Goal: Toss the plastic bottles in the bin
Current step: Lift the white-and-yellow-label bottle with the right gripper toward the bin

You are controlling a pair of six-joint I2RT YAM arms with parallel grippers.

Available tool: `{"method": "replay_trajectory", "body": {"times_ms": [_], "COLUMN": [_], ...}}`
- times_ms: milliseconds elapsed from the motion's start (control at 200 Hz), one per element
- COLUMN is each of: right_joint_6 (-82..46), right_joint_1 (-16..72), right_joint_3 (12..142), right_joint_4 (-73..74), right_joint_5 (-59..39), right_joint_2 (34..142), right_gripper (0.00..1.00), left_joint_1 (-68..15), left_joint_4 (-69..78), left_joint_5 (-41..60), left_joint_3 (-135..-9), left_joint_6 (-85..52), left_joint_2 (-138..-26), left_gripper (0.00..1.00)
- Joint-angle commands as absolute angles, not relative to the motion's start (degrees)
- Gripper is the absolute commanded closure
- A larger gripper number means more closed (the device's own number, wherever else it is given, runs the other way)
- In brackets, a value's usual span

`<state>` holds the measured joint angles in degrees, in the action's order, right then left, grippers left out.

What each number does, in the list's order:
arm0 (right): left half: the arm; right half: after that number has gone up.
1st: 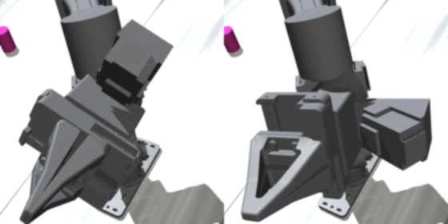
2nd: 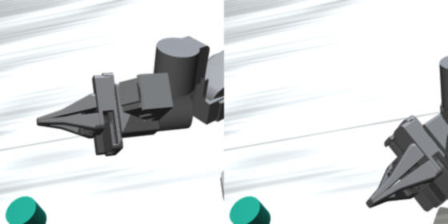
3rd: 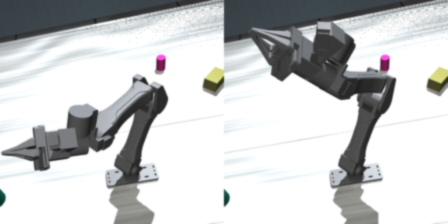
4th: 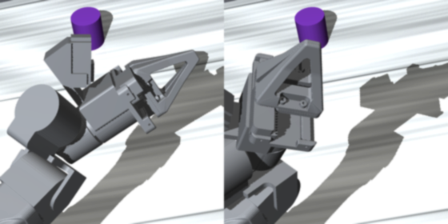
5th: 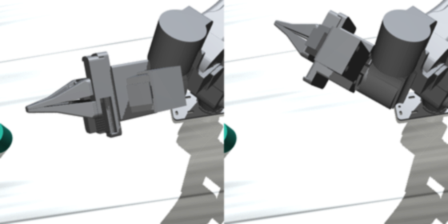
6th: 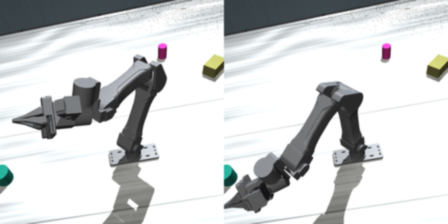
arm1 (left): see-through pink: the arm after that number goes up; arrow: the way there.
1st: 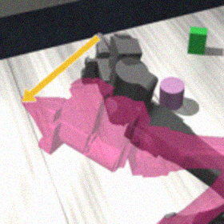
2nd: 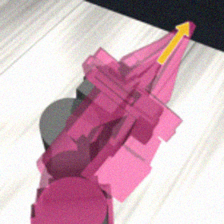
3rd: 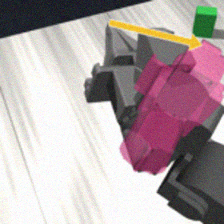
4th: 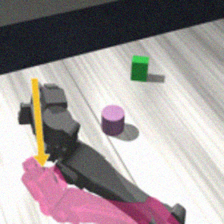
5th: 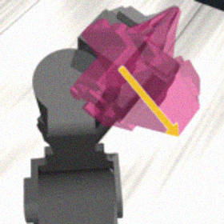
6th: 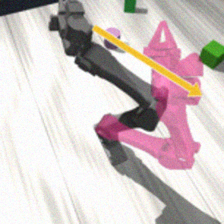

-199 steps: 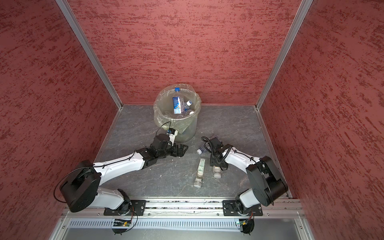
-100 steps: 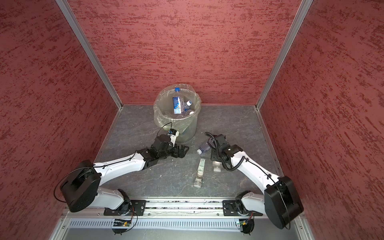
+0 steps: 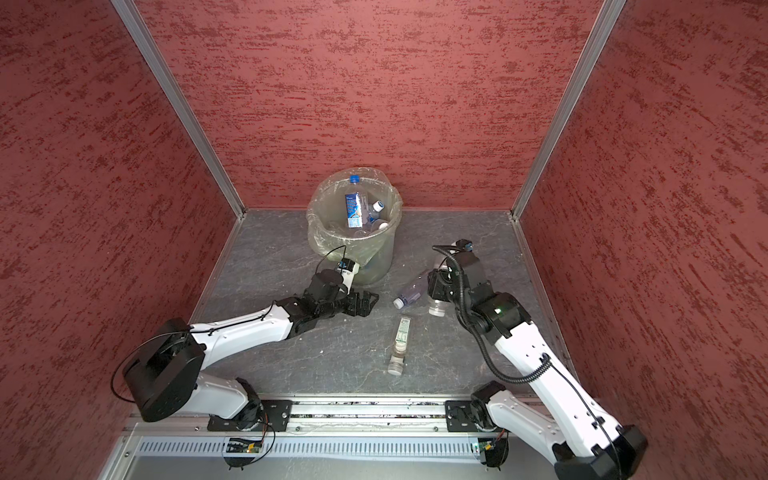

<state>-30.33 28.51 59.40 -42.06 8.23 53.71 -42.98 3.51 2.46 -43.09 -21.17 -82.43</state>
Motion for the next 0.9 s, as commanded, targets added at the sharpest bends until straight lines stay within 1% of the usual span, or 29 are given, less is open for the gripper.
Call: {"method": "replay_trajectory", "body": {"times_ms": [0, 150, 356, 506, 611, 822, 897], "right_joint_6": [-28.16, -26.45, -23.86, -22.12, -20.48, -16.09, -15.04], "right_joint_1": [29.59, 31.68, 36.12, 39.34, 43.92, 55.77, 58.29], "right_joint_3": [61.42, 60.99, 59.92, 57.65, 55.37, 53.18, 52.24], "right_joint_4": [-41.04, -37.39, -30.82, -27.09, -23.89, -18.89, -16.14], "right_joint_5": [10.28, 10.66, 15.26, 17.29, 20.56, 31.57, 33.88], "right_joint_2": [51.63, 49.07, 46.0, 45.57, 45.73, 48.46, 48.58], "right_gripper": [0.7, 0.69, 0.68, 0.68, 0.68, 0.68, 0.68], "left_joint_1": [-43.49, -44.42, -44.74, -45.73, -46.71, -48.89, -49.28], "left_joint_4": [4.48, 5.18, 3.9, 1.58, 0.97, -1.99, -2.92], "left_joint_5": [1.51, 0.8, -0.48, -1.57, -1.74, -1.26, -1.42], "left_joint_3": [-44.22, -43.79, -43.34, -42.0, -39.04, -32.24, -29.87], "left_joint_6": [-19.9, -19.19, -18.96, -19.8, -20.47, -20.29, -20.48], "left_joint_2": [-83.19, -82.64, -82.37, -79.76, -76.21, -68.6, -65.53], "left_gripper": [0.0, 0.01, 0.01, 0.01, 0.01, 0.01, 0.01]}}
